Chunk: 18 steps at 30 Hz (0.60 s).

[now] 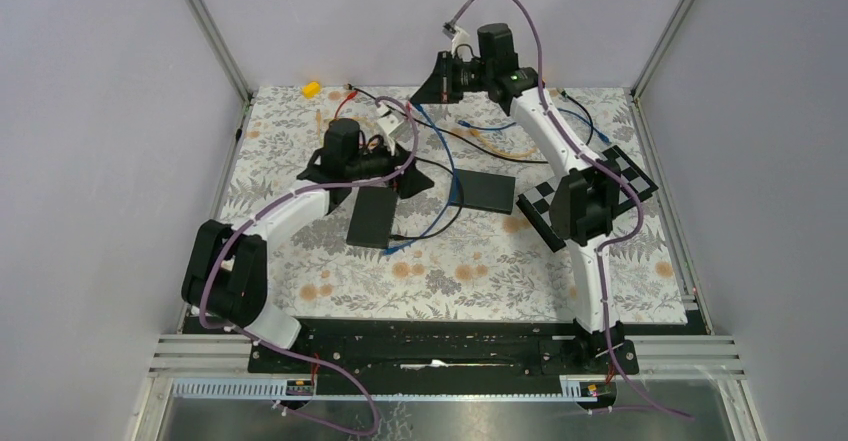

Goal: Pull the plug from the switch port
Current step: Place the connector at the corner of the board.

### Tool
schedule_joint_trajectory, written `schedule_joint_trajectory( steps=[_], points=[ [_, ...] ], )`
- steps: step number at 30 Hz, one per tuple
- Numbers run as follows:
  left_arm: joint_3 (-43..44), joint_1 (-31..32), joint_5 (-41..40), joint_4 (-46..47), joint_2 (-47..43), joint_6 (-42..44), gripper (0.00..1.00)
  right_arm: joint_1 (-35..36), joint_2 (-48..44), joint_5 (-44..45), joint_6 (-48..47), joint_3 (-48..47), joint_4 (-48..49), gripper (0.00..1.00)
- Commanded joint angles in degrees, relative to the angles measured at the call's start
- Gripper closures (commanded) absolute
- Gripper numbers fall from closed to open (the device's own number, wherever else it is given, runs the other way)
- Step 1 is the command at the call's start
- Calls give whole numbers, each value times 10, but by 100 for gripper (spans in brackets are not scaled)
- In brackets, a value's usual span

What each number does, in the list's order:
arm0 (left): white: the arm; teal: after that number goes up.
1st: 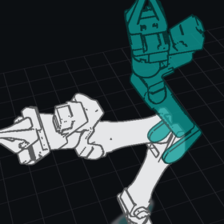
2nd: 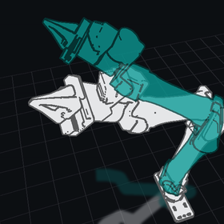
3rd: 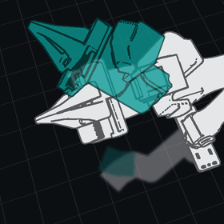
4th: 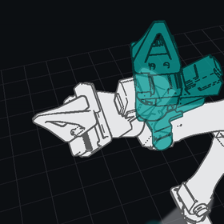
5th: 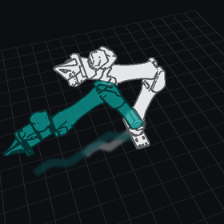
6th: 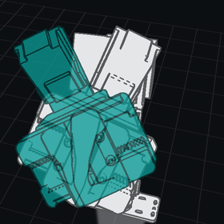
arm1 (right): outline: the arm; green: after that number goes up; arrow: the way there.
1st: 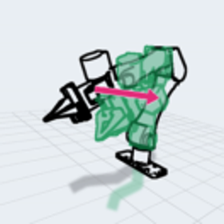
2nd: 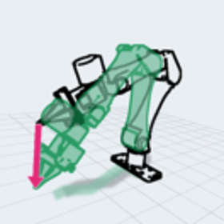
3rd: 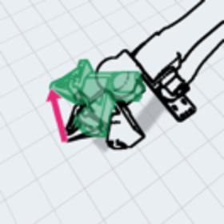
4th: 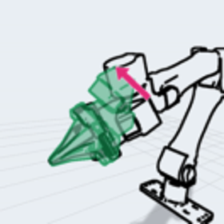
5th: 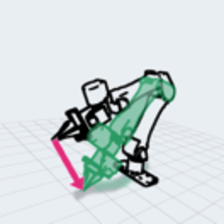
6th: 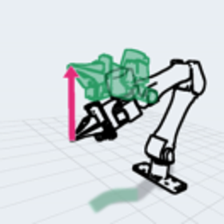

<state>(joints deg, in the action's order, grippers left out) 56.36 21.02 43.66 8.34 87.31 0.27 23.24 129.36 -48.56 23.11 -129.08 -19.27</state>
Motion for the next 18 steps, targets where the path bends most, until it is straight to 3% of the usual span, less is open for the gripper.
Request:
schedule_joint_trajectory(
  steps=[1, 7, 18],
  points=[
    [36, 52, 36, 97, 26, -41, 9, -8, -87, 12, 46, 1, 49, 100],
    [62, 95, 30, 189, 86, -69, 15, -21, -138, -5, 82, 35, 82, 100],
    [120, 111, 50, 199, 151, -98, 39, -45, -201, -22, 115, 124, 133, 100]
  ],
)
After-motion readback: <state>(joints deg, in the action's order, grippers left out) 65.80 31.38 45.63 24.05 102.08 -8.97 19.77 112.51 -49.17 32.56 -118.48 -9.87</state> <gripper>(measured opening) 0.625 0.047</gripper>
